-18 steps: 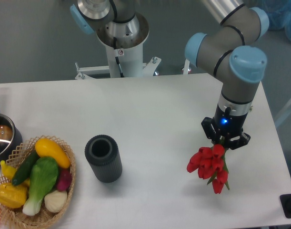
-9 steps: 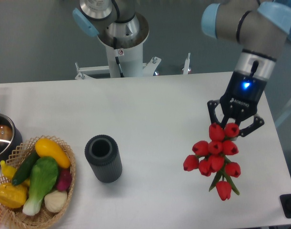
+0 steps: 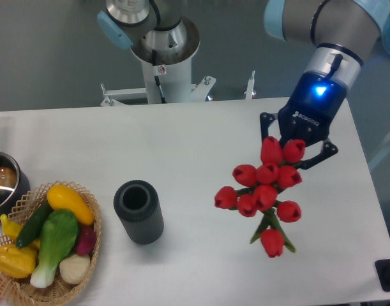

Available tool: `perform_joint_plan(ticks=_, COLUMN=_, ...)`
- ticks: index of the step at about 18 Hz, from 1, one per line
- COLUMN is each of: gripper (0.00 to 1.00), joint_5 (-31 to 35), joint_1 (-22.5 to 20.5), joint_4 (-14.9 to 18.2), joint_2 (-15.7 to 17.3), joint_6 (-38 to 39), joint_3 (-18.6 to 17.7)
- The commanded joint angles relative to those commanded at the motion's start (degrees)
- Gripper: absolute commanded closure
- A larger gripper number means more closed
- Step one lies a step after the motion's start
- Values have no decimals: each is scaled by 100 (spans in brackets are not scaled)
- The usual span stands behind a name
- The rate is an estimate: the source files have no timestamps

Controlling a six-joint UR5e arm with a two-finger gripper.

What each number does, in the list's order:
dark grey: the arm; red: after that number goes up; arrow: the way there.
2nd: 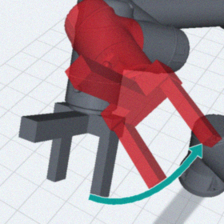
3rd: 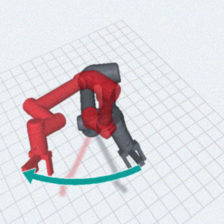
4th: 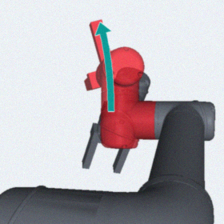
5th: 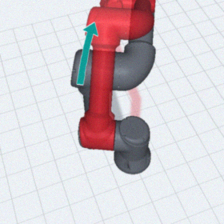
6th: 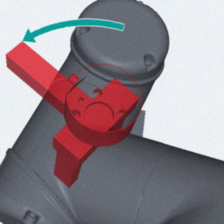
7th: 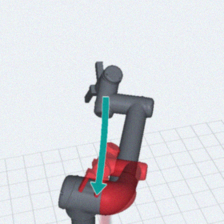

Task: Insert the flowers into the vase
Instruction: 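Lift the red tulip bunch and carry it toward the grey vase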

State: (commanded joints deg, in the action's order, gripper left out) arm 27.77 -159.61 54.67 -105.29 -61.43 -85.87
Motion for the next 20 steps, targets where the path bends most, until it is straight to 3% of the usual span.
perform_joint_plan(ticks=3, gripper=100, joint_5=-305, joint_1=26, joint_4=-26, joint_2=9, joint_6=-9, joint_3=0)
perform_joint_plan(ticks=12, gripper=100, joint_5=-2625, joint_1=9, joint_4=-44, joint_2=-140, joint_6=-26, joint_3=-184)
perform_joint_plan(ticks=14, gripper=100, joint_5=-2751, joint_1=192, joint_4=-44, joint_2=-220, joint_6=-166, joint_3=-237)
perform_joint_plan(ticks=20, gripper=100, joint_5=-2952, joint_1=483, joint_4=-26, joint_2=-9, joint_6=-123, joint_3=-605)
